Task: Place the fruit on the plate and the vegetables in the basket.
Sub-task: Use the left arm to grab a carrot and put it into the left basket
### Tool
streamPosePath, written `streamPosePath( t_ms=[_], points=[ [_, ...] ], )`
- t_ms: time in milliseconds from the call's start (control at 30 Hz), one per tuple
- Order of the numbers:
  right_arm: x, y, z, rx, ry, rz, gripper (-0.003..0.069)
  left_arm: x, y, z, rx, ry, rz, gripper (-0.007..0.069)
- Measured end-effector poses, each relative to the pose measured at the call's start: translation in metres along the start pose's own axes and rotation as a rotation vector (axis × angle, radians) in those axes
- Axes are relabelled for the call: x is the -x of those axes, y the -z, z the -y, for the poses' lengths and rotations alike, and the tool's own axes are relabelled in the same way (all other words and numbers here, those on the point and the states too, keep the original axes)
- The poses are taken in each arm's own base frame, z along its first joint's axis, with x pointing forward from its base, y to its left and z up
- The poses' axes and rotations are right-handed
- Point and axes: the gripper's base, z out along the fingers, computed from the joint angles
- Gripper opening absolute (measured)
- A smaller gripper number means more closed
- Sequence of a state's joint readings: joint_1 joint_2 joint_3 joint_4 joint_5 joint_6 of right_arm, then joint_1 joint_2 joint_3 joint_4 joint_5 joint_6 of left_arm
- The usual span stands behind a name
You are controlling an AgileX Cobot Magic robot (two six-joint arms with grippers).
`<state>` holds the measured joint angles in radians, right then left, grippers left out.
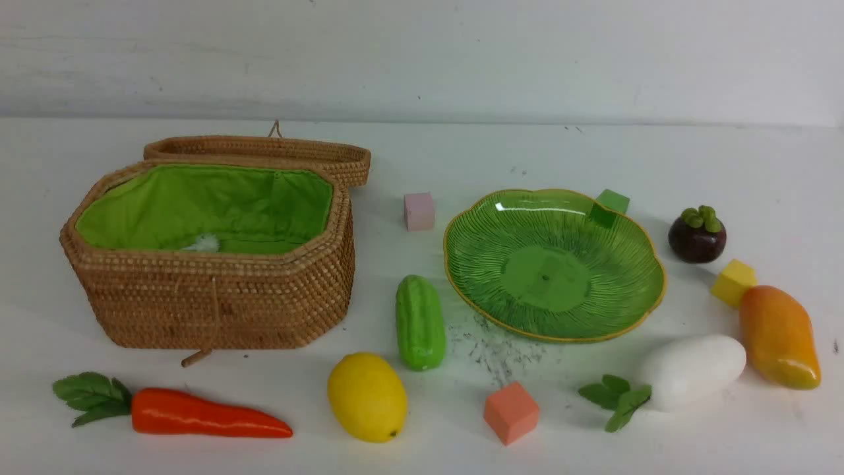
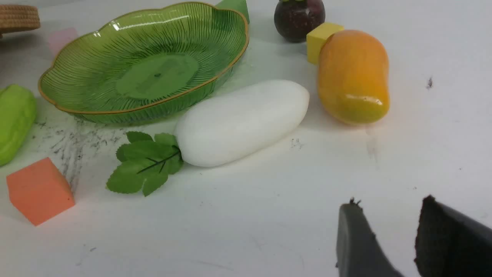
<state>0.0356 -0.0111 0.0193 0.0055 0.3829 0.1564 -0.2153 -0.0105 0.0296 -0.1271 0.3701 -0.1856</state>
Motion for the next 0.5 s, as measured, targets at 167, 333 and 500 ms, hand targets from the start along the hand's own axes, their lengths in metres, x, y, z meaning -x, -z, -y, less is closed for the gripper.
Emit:
streamPosePath(
  t_ms=[167, 333, 500],
  points=[
    [0.0, 0.0, 0.0, 0.0, 0.0, 0.0, 0.0241, 0.0, 0.0, 0.0, 0.0, 0.0, 0.0, 0.0132],
    [0.0, 0.0, 0.0, 0.0, 0.0, 0.0, 0.0241, 0.0, 0.0, 0.0, 0.0, 0.0, 0.0, 0.0134],
    [0.0, 0.0, 0.0, 0.0, 0.0, 0.0, 0.0241, 0.0, 0.0, 0.0, 0.0, 0.0, 0.0, 0.0139]
  ],
)
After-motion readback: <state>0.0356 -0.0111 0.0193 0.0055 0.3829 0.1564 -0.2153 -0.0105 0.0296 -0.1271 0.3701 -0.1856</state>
